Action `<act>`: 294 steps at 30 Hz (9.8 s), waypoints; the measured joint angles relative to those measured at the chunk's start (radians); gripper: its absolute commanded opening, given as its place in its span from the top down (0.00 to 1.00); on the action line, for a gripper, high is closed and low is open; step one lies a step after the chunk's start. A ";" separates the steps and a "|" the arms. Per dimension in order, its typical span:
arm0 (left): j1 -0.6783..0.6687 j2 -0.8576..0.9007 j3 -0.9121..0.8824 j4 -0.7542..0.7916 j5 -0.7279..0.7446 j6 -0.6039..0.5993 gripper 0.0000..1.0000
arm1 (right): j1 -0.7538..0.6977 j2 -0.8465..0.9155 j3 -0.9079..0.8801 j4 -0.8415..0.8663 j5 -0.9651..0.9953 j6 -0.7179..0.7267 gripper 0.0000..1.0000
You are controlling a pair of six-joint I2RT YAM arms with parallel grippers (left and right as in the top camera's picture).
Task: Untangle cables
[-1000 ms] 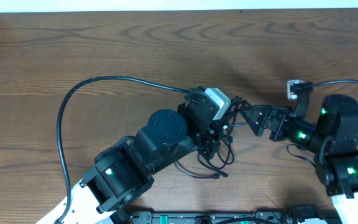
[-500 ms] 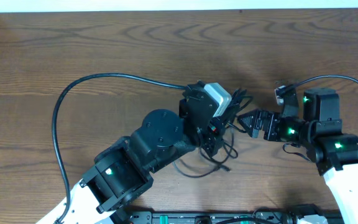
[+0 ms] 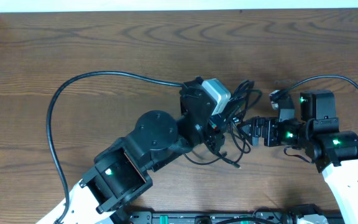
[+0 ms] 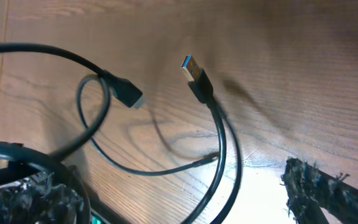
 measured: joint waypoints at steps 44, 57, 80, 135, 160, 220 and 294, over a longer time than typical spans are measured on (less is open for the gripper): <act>-0.006 -0.319 -0.027 -0.284 -0.466 0.101 0.92 | 0.008 0.191 0.002 -0.052 0.112 -0.156 0.01; -0.005 -0.297 -0.026 -0.311 -0.500 0.097 0.93 | 0.069 0.198 0.002 -0.053 -0.335 -0.534 0.01; -0.005 -0.193 -0.022 -0.298 -0.505 -0.126 0.93 | 0.196 0.126 0.001 0.182 -0.338 -0.457 0.11; -0.005 -0.049 -0.022 -0.034 -0.235 -0.420 0.93 | 0.361 0.108 0.001 0.289 -0.117 -0.322 0.99; -0.005 -0.049 -0.022 -0.222 -0.409 -0.322 0.93 | 0.331 -0.120 0.001 0.201 -0.035 -0.290 0.99; -0.005 -0.077 -0.016 -0.330 -0.452 -0.242 0.12 | 0.298 -0.174 0.001 -0.068 0.741 0.094 0.01; -0.005 -0.083 -0.011 -1.019 -0.648 -0.484 0.09 | 0.256 -0.015 0.309 0.538 0.173 0.105 0.99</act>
